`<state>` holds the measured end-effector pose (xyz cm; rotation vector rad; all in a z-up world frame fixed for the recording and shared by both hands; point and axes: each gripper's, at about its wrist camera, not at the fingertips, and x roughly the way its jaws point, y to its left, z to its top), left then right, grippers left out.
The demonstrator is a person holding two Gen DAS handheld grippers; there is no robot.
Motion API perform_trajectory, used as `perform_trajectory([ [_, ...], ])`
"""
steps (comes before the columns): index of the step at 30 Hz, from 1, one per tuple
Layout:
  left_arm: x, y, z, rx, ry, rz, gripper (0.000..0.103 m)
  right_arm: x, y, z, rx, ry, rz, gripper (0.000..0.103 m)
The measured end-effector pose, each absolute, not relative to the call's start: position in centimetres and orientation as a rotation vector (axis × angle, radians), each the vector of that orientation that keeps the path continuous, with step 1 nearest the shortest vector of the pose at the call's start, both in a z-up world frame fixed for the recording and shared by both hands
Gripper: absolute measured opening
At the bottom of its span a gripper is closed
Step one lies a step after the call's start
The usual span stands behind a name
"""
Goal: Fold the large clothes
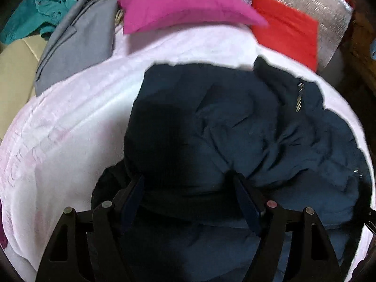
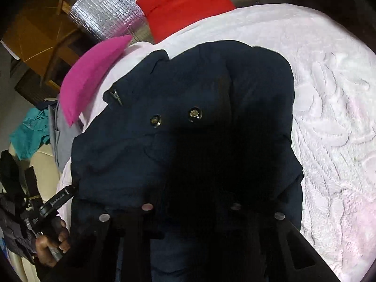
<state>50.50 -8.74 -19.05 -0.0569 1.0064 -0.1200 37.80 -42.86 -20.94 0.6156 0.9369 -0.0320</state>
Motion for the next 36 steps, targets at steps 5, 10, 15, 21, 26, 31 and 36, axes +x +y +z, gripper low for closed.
perform_trajectory([
  [5,49.3,-9.4,-16.5,-0.107,0.908,-0.203,0.077,36.4,-42.2,-18.8,0.630,0.809,0.052,0.033],
  [10,50.3,-10.9,-19.3,-0.039,1.002,-0.175,0.077,39.2,-39.5,-20.3,0.617,0.892,0.086,0.033],
  [15,50.5,-11.6,-19.4,0.015,1.007,-0.153,0.077,40.0,-39.1,-21.4,0.626,0.934,0.061,0.029],
  [21,49.2,-12.5,-17.9,0.012,0.943,-0.229,0.077,39.4,-38.0,-19.0,0.627,0.822,0.152,0.033],
  [26,49.6,-14.3,-20.2,0.148,0.977,-0.198,0.078,41.3,-36.8,-22.0,0.647,0.933,0.138,0.032],
  [31,49.5,-13.3,-18.8,0.066,0.984,-0.207,0.078,41.0,-36.7,-21.2,0.639,0.926,0.141,0.032],
  [36,48.8,-13.0,-17.6,0.108,0.894,-0.162,0.078,38.7,-39.0,-19.1,0.646,0.848,0.099,0.031],
])
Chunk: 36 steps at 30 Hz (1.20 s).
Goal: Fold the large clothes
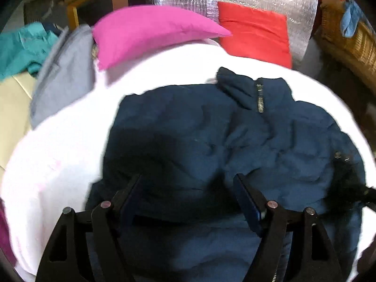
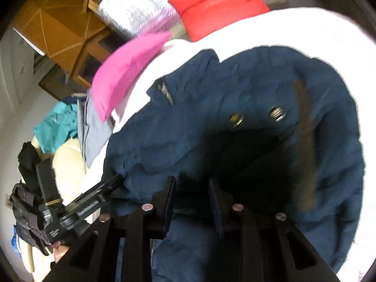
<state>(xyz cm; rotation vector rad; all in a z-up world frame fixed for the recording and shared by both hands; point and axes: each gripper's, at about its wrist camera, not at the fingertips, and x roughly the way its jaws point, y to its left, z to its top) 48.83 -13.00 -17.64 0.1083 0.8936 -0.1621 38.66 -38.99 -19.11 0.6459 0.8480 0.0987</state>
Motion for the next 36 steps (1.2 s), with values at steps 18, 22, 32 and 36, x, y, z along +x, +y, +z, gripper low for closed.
perform_trajectory([
  [18,49.4,-7.2,-18.5,0.044,0.955,-0.038,0.078,35.1,-45.0,-19.8,0.749,0.856,0.001,0.035],
  [22,50.7,-5.9,-21.1,-0.029,1.064,-0.067,0.081,36.0,-45.6,-21.9,0.790,0.907,0.009,0.035],
  [32,44.3,-4.9,-17.7,0.040,0.931,-0.102,0.081,31.1,-45.7,-18.0,0.834,0.779,0.036,0.062],
  [36,41.6,-3.5,-16.9,0.089,0.890,-0.090,0.081,28.7,-45.8,-17.8,0.794,0.793,0.034,0.062],
])
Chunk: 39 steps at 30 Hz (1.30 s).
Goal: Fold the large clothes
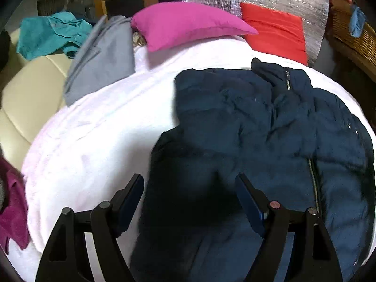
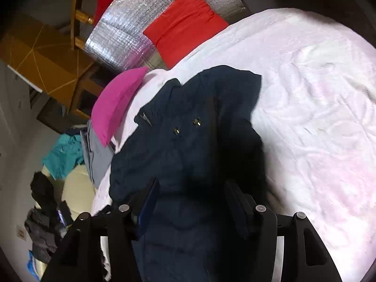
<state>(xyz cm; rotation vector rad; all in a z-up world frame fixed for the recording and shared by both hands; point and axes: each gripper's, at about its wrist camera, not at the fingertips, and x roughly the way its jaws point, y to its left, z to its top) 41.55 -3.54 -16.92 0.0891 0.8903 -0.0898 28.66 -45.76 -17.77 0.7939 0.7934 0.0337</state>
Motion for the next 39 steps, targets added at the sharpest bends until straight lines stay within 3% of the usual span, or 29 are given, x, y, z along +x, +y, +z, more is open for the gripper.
perform_trajectory([
  [10,33.3,3.4,-18.5,0.075,0.892,-0.035,0.081,21.2,-45.7,-20.6,0.831,0.835,0.016,0.062],
  [24,31.8,7.7,-21.5,-0.255,1.046,-0.154,0.080,18.9,-45.5,-23.7,0.879,0.879,-0.012,0.062],
  [26,32.0,7.4,-22.0,-0.286,1.072,-0.197,0.067,19.2,-45.4,-24.5,0.894,0.893,-0.009,0.062],
  [28,31.9,6.8,-22.5,-0.287,1.095,-0.234,0.048,19.5,-45.4,-25.1,0.913,0.886,0.008,0.062],
  [30,31.9,6.2,-22.8,-0.250,1.102,-0.239,0.044,19.6,-45.4,-25.3,0.942,0.867,0.049,0.060],
  [31,31.9,5.8,-22.8,-0.237,1.105,-0.248,0.042,19.7,-45.3,-25.5,0.956,0.869,0.074,0.052],
  [33,31.9,5.6,-22.8,-0.238,1.106,-0.262,0.042,19.9,-45.0,-25.9,0.958,0.884,0.086,0.044],
  [35,31.9,5.4,-22.9,-0.229,1.111,-0.259,0.043,19.8,-44.7,-25.9,0.936,0.884,0.092,0.044],
  [37,32.1,5.2,-23.2,-0.232,1.123,-0.264,0.054,19.8,-44.5,-25.9,0.932,0.888,0.098,0.044],
  [39,32.2,4.8,-23.3,-0.211,1.121,-0.262,0.054,19.6,-44.2,-26.0,0.931,0.898,0.102,0.045],
])
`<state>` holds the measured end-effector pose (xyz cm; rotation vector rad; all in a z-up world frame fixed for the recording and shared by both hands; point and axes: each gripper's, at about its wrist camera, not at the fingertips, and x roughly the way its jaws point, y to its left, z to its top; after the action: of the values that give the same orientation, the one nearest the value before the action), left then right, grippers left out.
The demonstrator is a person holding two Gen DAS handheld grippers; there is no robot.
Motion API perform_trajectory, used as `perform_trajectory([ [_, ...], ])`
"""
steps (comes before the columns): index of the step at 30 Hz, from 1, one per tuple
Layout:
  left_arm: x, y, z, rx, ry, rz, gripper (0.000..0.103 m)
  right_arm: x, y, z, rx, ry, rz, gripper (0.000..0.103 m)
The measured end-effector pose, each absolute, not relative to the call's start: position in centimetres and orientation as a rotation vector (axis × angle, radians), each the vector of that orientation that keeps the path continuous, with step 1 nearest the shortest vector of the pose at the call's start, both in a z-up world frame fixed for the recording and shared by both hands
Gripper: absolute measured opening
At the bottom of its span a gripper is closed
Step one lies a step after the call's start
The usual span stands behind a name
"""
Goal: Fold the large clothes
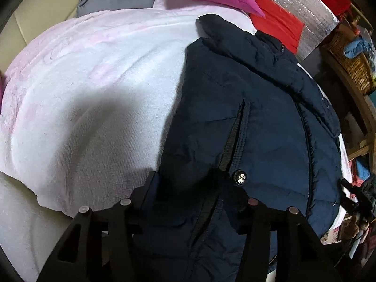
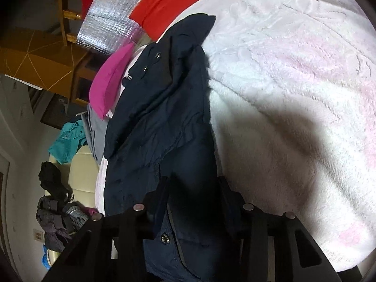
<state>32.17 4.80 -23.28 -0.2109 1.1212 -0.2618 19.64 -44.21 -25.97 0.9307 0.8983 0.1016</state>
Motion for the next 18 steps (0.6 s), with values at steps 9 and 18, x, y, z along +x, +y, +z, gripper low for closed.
perform_trajectory([
  [9,31.1,3.8,-23.2,-0.169,1.097,-0.348,0.016,19.1,-41.8,-23.9,0.717,0.851,0.077,0.013],
  [18,30.8,2.0,-23.5,-0.095,1.111,-0.400,0.016,18.5,-43.2,-21.8,0.680,0.767,-0.003,0.009],
])
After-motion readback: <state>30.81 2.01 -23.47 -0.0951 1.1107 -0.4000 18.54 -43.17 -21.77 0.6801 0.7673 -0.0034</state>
